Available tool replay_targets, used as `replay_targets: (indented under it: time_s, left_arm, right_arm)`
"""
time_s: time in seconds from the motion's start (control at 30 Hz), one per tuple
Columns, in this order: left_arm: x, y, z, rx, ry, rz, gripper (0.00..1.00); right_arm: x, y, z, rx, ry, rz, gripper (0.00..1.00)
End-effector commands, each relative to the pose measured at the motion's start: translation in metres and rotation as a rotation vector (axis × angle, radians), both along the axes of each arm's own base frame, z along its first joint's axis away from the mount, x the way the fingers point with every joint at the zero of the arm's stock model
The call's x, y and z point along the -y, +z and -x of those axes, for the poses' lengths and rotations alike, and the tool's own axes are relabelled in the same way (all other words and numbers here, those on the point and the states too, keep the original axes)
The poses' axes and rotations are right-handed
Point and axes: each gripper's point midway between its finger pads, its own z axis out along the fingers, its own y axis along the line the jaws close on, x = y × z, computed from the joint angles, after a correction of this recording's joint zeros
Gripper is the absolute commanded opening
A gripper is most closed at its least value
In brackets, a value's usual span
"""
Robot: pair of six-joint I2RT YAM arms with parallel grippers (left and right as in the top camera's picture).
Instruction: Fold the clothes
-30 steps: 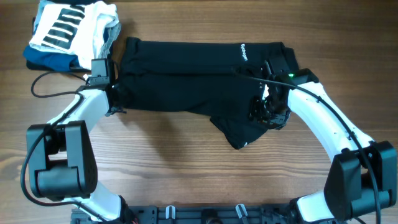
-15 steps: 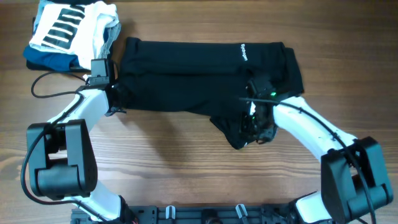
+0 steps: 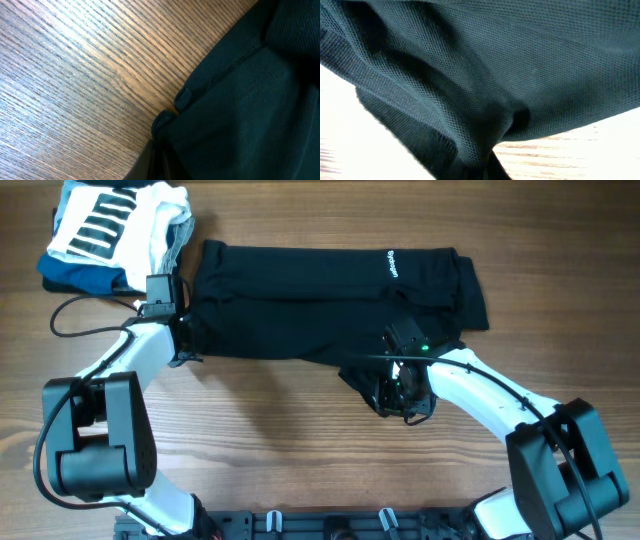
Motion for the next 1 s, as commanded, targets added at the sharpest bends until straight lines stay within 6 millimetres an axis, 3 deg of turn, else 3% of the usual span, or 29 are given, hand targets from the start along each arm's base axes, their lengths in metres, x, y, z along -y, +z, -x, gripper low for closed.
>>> replay_targets:
  time_s: [0.0,0.07,0.13,0.33,0.53,0.63,0.77,0.93,0.97]
  left_arm:
    - [0.002,-0.019,0.021,-0.091,-0.007,0.015,0.04]
    - [0.002,-0.007,0.027,-0.095,-0.022,0.011,0.04]
    - [0.002,0.015,0.035,-0.088,-0.032,0.006,0.04]
    - [-0.005,0.057,0.056,-0.074,-0.069,-0.063,0.04]
    - [-0.007,0.065,0.056,-0.055,-0.086,-0.083,0.04]
    - [-0.007,0.067,0.052,-0.038,-0.085,-0.085,0.04]
    - [-0.008,0.069,0.045,-0.008,-0.083,-0.089,0.04]
    - [-0.009,0.071,0.035,0.031,-0.082,-0.093,0.04]
    - [-0.009,0.070,0.031,0.040,-0.081,-0.094,0.04]
  right_arm:
    - [0.006,-0.004,0.000,-0.008,-0.045,0.037,0.04]
    - [0.010,0.005,0.000,-0.014,-0.071,0.035,0.04]
    - [0.017,0.029,-0.002,0.009,-0.088,0.024,0.04]
    - [0.047,0.094,0.003,0.037,-0.129,0.014,0.04]
    - [0.078,0.124,0.007,0.020,-0.156,0.025,0.04]
    - [0.093,0.134,-0.011,0.087,-0.181,0.012,0.04]
    - [0.102,0.141,-0.057,0.253,-0.179,-0.035,0.04]
    - [0.097,0.118,-0.100,0.314,-0.130,-0.062,0.04]
    - [0.097,0.110,-0.116,0.340,-0.133,-0.065,0.04]
